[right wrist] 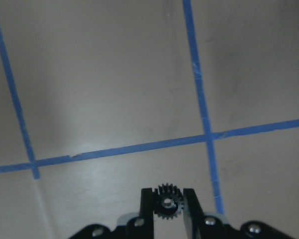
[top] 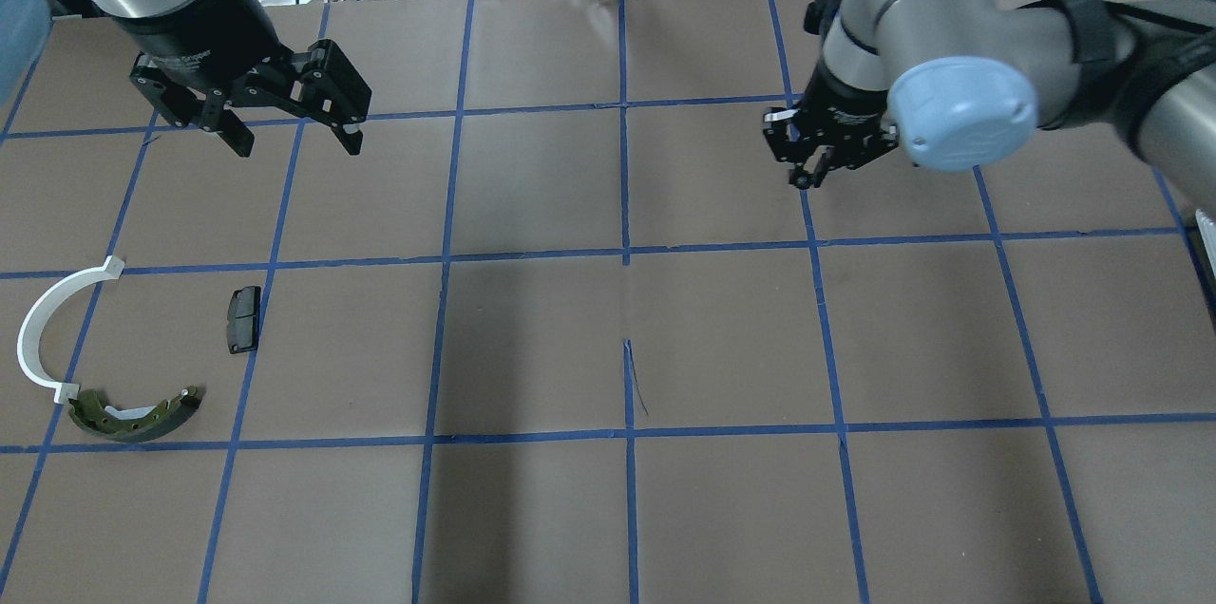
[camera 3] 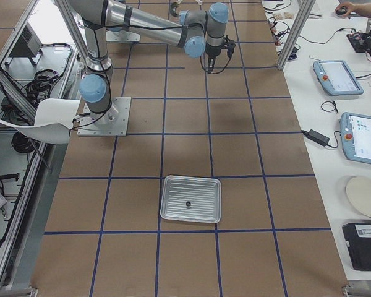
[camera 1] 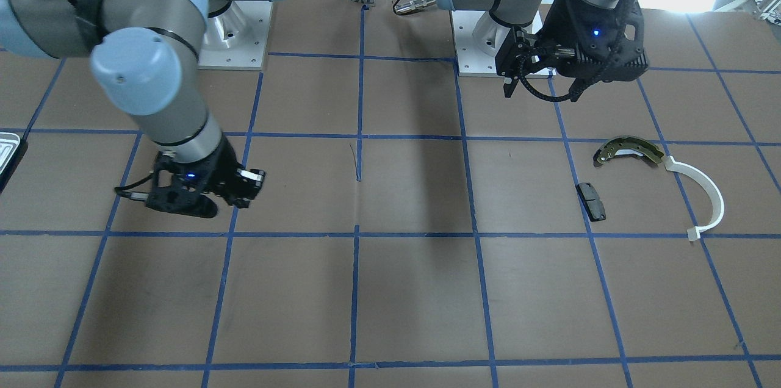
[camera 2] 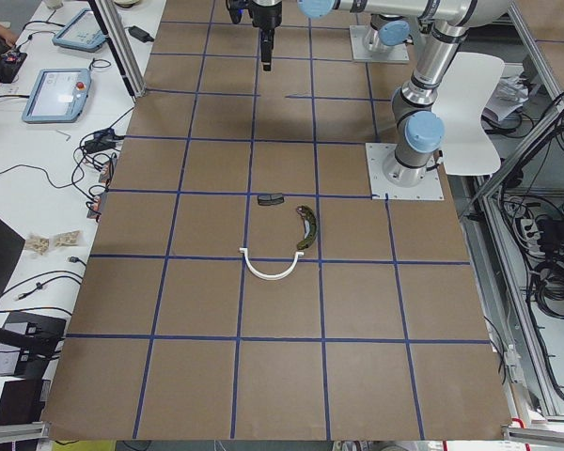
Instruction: Place bearing gear from tray to pile
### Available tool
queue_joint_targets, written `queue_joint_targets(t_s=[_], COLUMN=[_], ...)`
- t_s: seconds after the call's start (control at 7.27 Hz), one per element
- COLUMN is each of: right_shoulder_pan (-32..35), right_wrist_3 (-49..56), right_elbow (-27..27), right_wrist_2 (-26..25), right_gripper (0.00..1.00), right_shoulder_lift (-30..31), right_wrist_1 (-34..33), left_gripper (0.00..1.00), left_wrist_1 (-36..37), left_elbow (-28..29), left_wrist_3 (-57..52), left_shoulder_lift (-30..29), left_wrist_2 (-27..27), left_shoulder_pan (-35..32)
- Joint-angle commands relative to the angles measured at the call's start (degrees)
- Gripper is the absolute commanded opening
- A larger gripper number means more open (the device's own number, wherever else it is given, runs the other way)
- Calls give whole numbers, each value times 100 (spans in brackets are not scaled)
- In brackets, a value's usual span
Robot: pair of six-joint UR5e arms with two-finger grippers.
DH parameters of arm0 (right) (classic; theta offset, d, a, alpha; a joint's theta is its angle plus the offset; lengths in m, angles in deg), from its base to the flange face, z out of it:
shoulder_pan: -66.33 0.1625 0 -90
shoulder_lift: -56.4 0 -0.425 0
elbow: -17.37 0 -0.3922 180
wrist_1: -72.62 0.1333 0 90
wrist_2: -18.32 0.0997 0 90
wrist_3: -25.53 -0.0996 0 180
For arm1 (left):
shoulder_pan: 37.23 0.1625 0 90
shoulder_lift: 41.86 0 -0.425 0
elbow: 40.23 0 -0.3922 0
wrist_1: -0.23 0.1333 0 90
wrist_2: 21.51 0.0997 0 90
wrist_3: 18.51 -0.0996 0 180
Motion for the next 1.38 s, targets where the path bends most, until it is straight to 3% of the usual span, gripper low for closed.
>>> queue_joint_targets(t_s=[0.0, 0.28, 0.41, 0.55, 0.83, 1.1, 1.24], right_shoulder_pan=[1177, 1287, 1287, 1270, 885, -192, -877], right_wrist_3=[-1761, -1741, -1749, -1741, -1270, 420, 1318], right_elbow=[26, 26, 26, 53, 236, 631, 685], right_wrist_2=[58, 644, 612, 612, 541, 515, 62], right_gripper=[18, 20, 51, 73, 76, 71, 71], right_shoulder_lift=[-992, -1444, -1454, -1428, -1253, -579, -297], right_wrist_1=[-1605, -1926, -1928, -1928, -1466, 434, 950], left_gripper=[100, 100, 100, 100, 100, 100, 100], left_wrist_1=[-2, -2, -2, -2, -2, -11, 24], left_elbow=[0, 0, 0, 0, 0, -26, -105], left_wrist_3=[0, 0, 0, 0, 0, 26, 183], left_shoulder_lift=[14, 14, 14, 14, -3, -30, -91], left_wrist_2=[0, 0, 0, 0, 0, -44, -61], left_shoulder_pan=[-1, -1, -1, -1, -1, -18, -167])
